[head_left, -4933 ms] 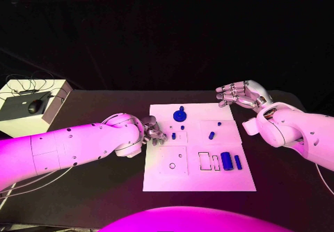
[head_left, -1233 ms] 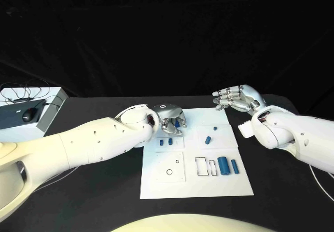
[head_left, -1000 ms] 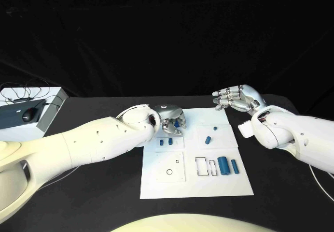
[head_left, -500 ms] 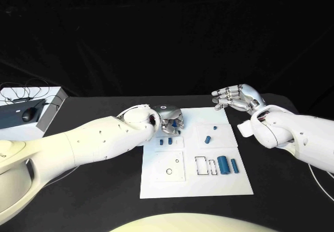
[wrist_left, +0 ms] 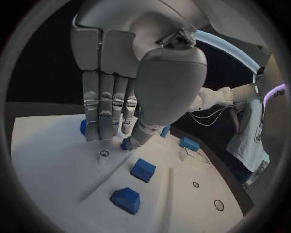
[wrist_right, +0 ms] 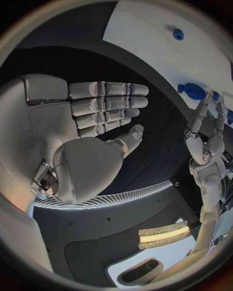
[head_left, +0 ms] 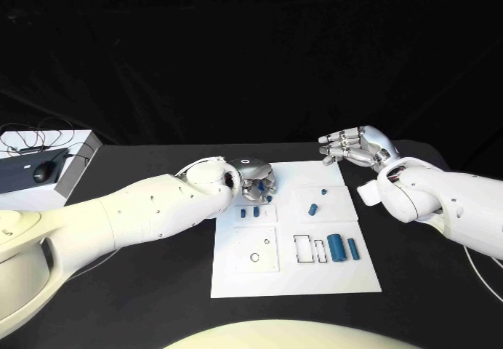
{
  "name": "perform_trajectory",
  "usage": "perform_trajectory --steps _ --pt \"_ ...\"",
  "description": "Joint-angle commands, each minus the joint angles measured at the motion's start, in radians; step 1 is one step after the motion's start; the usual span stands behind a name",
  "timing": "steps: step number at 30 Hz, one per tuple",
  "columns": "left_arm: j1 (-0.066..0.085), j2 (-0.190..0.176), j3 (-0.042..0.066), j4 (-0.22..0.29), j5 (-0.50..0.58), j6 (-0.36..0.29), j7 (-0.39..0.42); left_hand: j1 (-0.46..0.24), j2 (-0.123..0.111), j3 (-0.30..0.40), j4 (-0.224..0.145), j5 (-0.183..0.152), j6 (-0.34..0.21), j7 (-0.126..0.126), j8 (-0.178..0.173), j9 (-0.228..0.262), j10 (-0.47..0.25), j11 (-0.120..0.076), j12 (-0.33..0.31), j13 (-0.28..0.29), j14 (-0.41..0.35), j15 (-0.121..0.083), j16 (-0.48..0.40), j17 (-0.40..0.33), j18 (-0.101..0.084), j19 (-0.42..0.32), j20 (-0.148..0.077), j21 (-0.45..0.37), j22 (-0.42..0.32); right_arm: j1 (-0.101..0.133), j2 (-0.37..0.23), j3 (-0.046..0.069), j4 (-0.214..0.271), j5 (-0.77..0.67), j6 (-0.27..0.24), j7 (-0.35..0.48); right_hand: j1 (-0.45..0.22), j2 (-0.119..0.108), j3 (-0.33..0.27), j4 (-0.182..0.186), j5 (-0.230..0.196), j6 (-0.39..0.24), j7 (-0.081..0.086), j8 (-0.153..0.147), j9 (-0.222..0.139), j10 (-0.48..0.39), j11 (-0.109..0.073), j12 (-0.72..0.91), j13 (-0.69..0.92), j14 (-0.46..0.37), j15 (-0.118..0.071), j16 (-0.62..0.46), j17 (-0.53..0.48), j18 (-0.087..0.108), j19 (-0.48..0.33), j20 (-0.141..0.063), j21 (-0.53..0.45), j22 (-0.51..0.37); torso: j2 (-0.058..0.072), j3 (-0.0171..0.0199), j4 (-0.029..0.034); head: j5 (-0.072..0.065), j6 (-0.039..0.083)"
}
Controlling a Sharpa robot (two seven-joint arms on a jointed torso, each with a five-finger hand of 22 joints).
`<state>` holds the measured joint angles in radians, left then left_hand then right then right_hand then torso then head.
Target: Assemble the parts on the task board
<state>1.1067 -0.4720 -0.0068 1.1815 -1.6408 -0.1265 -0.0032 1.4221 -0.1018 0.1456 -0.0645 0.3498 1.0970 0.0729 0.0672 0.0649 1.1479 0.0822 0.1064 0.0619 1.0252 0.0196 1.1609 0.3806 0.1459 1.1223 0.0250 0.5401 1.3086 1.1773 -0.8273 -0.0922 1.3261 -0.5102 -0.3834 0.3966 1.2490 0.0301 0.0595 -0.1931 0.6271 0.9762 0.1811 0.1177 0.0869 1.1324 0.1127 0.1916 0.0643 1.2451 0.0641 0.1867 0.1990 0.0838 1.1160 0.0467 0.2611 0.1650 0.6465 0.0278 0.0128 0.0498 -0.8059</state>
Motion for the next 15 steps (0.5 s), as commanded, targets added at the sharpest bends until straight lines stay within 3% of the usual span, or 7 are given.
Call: perform_trajectory --steps 1,6,15 --pt "0.000 0.006 -0.001 -0.002 -0.001 0.012 0.010 -0.002 0.010 0.011 -0.002 -0.003 0.008 -0.004 -0.005 -0.002 0.006 -0.011 -0.009 -0.001 0.001 -0.013 0.008 -0.002 0.007 0.002 -0.012 0.002 0.015 0.000 0.000 0.000 0.003 0.001 0.005 0.013 0.004 0.004 -0.004 0.000 0.004 0.001 0.005 -0.006 -0.001 0.007 -0.003 -0.005 -0.002 0.004 -0.001 -0.006 -0.001 -0.013 -0.009 -0.001 0.002 0.001 0.001 -0.0010 -0.0006 0.000 0.000" --pt "0.000 0.011 -0.002 -0.008 0.003 0.012 0.015 -0.008 0.013 0.030 -0.003 -0.004 0.021 -0.006 -0.005 -0.001 0.027 -0.015 -0.027 0.000 0.000 -0.017 0.016 -0.007 -0.006 0.001 -0.023 0.006 0.015 0.000 0.000 0.000 0.005 0.001 0.005 0.013 0.004 0.004 -0.004 0.000 0.004 0.001 0.005 -0.006 -0.001 0.007 -0.003 -0.005 -0.002 0.004 -0.001 -0.006 -0.001 -0.013 -0.009 -0.001 0.002 0.001 0.000 0.0004 -0.0001 0.000 -0.001" --pt "0.000 0.014 -0.004 -0.013 0.006 0.024 0.016 -0.009 0.017 0.041 -0.006 -0.004 0.029 -0.003 -0.005 -0.002 0.047 -0.022 -0.034 0.000 0.001 -0.022 0.030 -0.005 -0.009 0.000 -0.027 0.011 0.016 0.000 0.001 0.000 0.005 0.001 0.006 0.013 0.004 0.004 -0.004 0.000 0.004 0.001 0.005 -0.006 -0.001 0.007 -0.003 -0.005 -0.002 0.004 -0.001 -0.006 -0.001 -0.013 -0.009 -0.001 0.002 0.001 0.000 0.0003 0.0000 -0.001 -0.003"
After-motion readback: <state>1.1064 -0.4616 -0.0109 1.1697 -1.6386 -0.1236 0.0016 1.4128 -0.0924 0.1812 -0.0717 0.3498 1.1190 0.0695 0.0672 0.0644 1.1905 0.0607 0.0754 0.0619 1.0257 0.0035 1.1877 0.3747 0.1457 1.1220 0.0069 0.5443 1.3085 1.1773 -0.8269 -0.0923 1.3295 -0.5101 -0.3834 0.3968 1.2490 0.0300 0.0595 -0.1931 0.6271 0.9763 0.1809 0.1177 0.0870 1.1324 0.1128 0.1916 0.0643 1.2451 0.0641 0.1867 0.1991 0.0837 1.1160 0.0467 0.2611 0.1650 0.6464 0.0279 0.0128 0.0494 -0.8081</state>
